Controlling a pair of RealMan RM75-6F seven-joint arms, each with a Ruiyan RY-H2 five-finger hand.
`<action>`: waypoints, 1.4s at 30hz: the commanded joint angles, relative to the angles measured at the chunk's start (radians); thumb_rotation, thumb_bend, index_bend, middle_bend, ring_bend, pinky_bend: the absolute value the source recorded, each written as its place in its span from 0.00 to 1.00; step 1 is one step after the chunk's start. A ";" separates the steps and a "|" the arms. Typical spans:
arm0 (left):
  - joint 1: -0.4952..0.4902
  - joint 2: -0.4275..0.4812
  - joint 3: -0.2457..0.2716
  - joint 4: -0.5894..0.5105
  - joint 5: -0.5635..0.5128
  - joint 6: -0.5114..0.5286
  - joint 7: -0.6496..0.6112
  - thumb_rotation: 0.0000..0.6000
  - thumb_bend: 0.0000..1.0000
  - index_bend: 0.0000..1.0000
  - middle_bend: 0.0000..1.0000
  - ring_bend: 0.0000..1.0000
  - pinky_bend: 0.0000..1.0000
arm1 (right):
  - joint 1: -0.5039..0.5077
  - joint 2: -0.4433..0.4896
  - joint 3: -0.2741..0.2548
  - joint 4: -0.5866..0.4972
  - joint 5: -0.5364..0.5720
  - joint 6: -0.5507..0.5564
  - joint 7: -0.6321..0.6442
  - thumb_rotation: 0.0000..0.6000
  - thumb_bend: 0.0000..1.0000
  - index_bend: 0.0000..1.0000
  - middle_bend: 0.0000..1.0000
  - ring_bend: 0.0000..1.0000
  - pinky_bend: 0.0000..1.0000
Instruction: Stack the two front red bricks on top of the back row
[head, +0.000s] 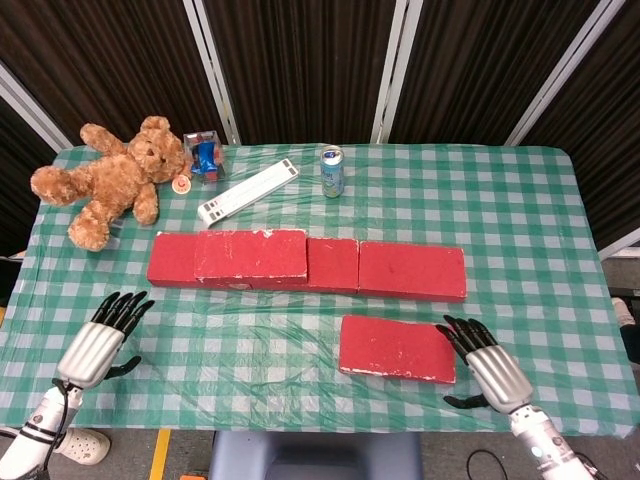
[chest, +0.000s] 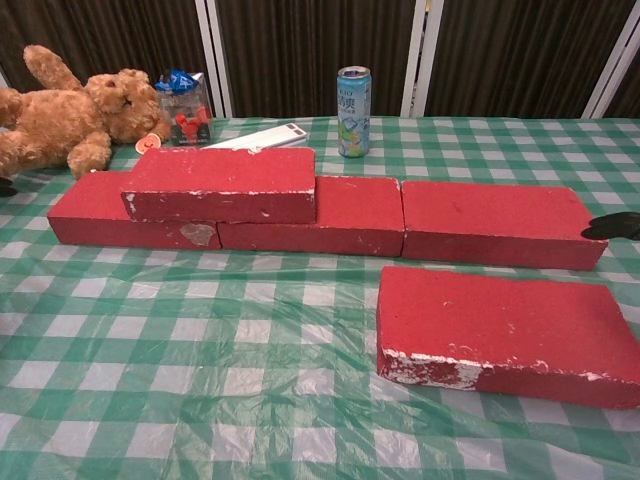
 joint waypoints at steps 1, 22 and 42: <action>0.039 -0.033 0.008 0.055 0.022 0.033 -0.041 1.00 0.24 0.00 0.00 0.00 0.00 | 0.078 -0.059 0.059 -0.068 0.143 -0.119 -0.105 0.92 0.06 0.00 0.00 0.00 0.00; 0.060 -0.018 -0.029 0.071 0.069 0.025 -0.113 1.00 0.24 0.00 0.00 0.00 0.00 | 0.206 -0.179 0.096 -0.029 0.519 -0.227 -0.340 0.92 0.06 0.00 0.00 0.00 0.00; 0.077 -0.018 -0.049 0.067 0.089 0.032 -0.101 1.00 0.25 0.00 0.00 0.00 0.00 | 0.203 -0.062 0.125 -0.178 0.428 -0.086 -0.294 1.00 0.09 0.55 0.37 0.31 0.39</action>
